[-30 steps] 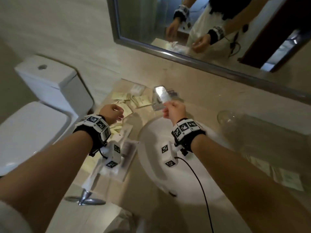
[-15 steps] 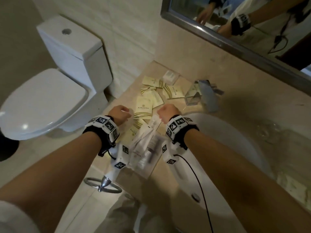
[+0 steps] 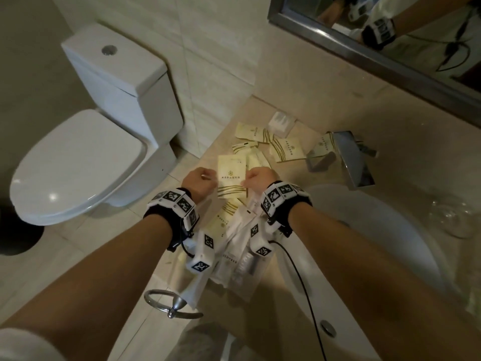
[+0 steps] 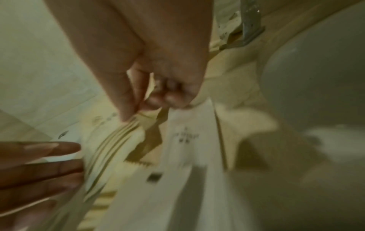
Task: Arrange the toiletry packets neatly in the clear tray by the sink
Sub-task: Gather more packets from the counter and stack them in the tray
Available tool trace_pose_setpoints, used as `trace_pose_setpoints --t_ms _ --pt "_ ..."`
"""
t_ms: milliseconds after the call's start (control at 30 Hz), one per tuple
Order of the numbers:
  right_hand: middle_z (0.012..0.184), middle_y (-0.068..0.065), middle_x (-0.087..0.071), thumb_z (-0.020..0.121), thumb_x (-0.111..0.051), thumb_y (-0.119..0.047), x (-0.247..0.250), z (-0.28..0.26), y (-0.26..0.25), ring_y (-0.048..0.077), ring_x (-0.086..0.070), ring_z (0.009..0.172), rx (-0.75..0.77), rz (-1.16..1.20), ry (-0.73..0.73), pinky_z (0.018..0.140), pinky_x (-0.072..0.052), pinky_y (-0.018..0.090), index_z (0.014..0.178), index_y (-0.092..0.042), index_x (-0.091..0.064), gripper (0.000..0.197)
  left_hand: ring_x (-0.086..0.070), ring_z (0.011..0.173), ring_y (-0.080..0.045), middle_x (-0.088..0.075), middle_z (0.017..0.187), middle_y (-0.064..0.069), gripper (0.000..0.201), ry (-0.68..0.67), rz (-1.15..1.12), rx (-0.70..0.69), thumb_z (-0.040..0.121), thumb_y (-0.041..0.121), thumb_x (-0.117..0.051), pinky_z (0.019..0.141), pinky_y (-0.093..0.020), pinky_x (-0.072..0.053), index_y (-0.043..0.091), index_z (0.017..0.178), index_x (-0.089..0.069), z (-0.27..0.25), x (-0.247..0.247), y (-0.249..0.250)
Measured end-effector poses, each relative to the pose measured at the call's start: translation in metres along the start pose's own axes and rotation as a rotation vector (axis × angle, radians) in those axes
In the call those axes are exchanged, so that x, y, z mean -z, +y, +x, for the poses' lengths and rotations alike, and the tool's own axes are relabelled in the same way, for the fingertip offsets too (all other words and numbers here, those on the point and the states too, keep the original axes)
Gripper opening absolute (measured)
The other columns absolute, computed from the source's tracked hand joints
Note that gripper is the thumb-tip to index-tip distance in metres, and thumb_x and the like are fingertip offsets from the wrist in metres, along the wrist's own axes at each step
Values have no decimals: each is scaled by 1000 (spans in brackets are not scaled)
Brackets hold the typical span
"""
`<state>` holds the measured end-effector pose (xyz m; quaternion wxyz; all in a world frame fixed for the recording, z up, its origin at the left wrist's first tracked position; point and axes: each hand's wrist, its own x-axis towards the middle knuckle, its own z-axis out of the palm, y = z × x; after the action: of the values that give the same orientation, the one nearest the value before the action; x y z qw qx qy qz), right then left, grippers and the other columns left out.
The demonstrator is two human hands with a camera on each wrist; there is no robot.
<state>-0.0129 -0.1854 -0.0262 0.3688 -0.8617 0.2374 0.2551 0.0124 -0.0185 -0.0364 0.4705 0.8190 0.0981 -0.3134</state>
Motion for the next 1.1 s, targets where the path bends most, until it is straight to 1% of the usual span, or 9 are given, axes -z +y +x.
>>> trace_pose_setpoints --t_ms 100,200,333,433,567,767,867,967,1100 --pt "93 5 -64 86 -63 -12 5 0 0 13 -56 79 109 87 -33 59 -43 9 84 -12 -63 2 -62 106 -35 -64 119 -18 44 -9 -39 5 80 16 -67 96 -49 -50 10 121 -52 10 0 4" --pt "81 -4 -71 82 -65 -30 10 7 3 18 -67 80 128 94 -26 83 -55 35 68 -29 -60 15 -61 109 -32 -63 120 -15 47 -50 -52 -22 80 15 -70 98 -43 -48 8 123 -52 12 -3 13" --pt "100 6 -70 91 -55 -27 18 13 2 22 -63 94 111 119 281 61 -41 7 97 -11 -67 21 -62 106 -32 -64 118 -17 37 -45 -73 -66 82 10 -66 94 -38 -49 1 117 -57 16 -7 21" --pt "118 11 -62 90 -59 -18 21 23 1 27 -57 112 51 65 395 84 -45 22 115 -4 -59 29 -62 98 -30 -64 117 -16 35 -34 -89 -81 84 10 -64 91 -36 -49 3 118 -58 18 -6 21" --pt "135 11 -48 85 -65 -28 19 30 0 29 -46 126 -1 -196 271 101 -40 37 133 -11 -43 55 -59 91 -24 -63 108 -14 32 -27 -127 -102 86 7 -59 77 -29 -48 4 118 -57 19 0 19" --pt "124 12 -60 82 -65 -18 5 37 -3 33 -55 116 -28 -175 238 94 -49 39 132 -16 -43 55 -60 84 -21 -61 105 -12 32 -34 -201 -97 86 3 -58 73 -26 -49 5 118 -58 21 10 15" --pt "111 9 -68 86 -53 -12 9 31 -4 29 -62 103 31 -112 250 75 -52 20 124 -20 -59 39 -60 86 -23 -63 106 -13 30 -22 -206 -110 85 2 -60 79 -29 -49 5 114 -61 19 14 17" --pt "115 11 -68 91 -48 -7 23 21 -5 24 -59 91 94 97 288 47 -34 -2 121 -10 -63 34 -59 83 -21 -63 103 -11 30 -4 -214 -149 85 -1 -58 83 -32 -44 2 114 -62 16 18 26" --pt "115 3 -67 91 -54 -10 50 7 -7 19 -61 100 183 354 392 77 -42 16 116 -12 -67 29 -59 83 -20 -65 86 -4 15 -59 -172 -231 81 2 -64 83 -32 -46 15 87 -67 6 13 48"
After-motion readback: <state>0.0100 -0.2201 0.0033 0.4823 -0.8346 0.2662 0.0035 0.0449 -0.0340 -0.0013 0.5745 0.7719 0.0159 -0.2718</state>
